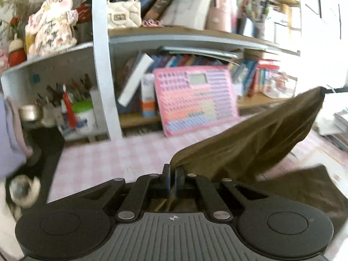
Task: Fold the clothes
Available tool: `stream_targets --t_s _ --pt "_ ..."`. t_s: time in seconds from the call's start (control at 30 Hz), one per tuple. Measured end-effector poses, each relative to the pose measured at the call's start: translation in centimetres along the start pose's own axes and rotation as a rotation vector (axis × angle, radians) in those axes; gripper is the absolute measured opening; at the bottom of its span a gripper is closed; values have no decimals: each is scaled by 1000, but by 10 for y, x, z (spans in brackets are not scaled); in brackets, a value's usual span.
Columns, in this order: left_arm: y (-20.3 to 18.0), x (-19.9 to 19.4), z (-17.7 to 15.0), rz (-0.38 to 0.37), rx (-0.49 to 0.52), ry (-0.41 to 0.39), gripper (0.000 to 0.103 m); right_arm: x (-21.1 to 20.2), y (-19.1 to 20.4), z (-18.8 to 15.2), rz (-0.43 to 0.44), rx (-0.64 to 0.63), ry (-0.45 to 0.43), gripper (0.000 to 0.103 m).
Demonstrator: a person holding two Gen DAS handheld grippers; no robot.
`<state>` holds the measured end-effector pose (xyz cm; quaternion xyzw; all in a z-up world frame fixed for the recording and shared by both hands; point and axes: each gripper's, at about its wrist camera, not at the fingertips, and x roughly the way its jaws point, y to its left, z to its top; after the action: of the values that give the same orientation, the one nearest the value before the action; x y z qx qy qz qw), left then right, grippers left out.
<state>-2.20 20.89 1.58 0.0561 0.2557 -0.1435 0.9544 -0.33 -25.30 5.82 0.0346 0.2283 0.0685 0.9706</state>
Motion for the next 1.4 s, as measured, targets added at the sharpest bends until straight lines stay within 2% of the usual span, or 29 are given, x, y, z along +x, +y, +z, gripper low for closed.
stream_targets --t_s 0.03,0.1,0.23,0.3,0.33,0.37,0.4,0.43,0.47,0.5,0.53,0.67,0.73,0.8,1.03,1.13,1.17,1.23,1.27,1.3,1.33,1.37,1.4 --pt "-2 -6 -13 -1 -13 4 7 -17 -1 -23 -17 46 38 7" --pt "1 -16 -36 -23 -103 33 10 -44 -3 -71 -56 150 122 7" --pt "3 -27 -68 -59 -252 117 12 -63 -1 -155 -131 342 282 7" --pt "11 -31 -80 -103 -395 136 20 -65 8 -176 -198 373 333 11" --pt "15 -33 -85 -126 -471 145 32 -68 11 -184 -228 408 351 14" --pt "20 -36 -93 -149 -590 147 40 -71 13 -189 -232 447 357 16" --pt "27 -36 -105 -198 -765 138 52 -77 15 -193 -224 495 351 22" --pt "35 -35 -119 -255 -954 124 55 -83 16 -197 -215 541 345 29" --pt "40 -32 -130 -302 -1090 117 55 -85 18 -197 -202 580 339 30" --pt "43 -29 -139 -324 -1192 110 55 -88 19 -198 -187 621 331 32" --pt "45 -27 -143 -323 -1247 100 55 -91 20 -199 -165 666 319 33" --pt "50 -3 -146 -331 -1366 126 55 -91 13 -197 -75 877 265 44" --pt "53 6 -144 -333 -1437 128 55 -86 8 -197 -49 969 264 49" --pt "55 12 -141 -322 -1472 132 56 -79 6 -198 -37 1052 272 49" --pt "55 31 -138 -236 -1537 149 58 -54 0 -215 -62 1208 307 49" --pt "57 33 -136 -202 -1543 154 57 -45 -11 -217 -84 1264 303 47" --pt "59 31 -135 -185 -1540 154 54 -43 -15 -217 -86 1279 293 46" --pt "62 29 -130 -138 -1537 139 53 -38 -22 -217 -95 1305 287 43" --pt "64 29 -128 -125 -1533 131 49 -36 -25 -217 -93 1316 284 43" --pt "66 28 -125 -115 -1529 124 46 -33 -26 -216 -96 1321 283 37" --pt "68 28 -122 -105 -1525 118 37 -30 -28 -215 -106 1316 287 20" --pt "69 29 -117 -107 -1511 115 23 -26 -29 -215 -105 1312 291 11" --pt "69 31 -111 -113 -1494 115 17 -22 -31 -214 -94 1316 298 7"
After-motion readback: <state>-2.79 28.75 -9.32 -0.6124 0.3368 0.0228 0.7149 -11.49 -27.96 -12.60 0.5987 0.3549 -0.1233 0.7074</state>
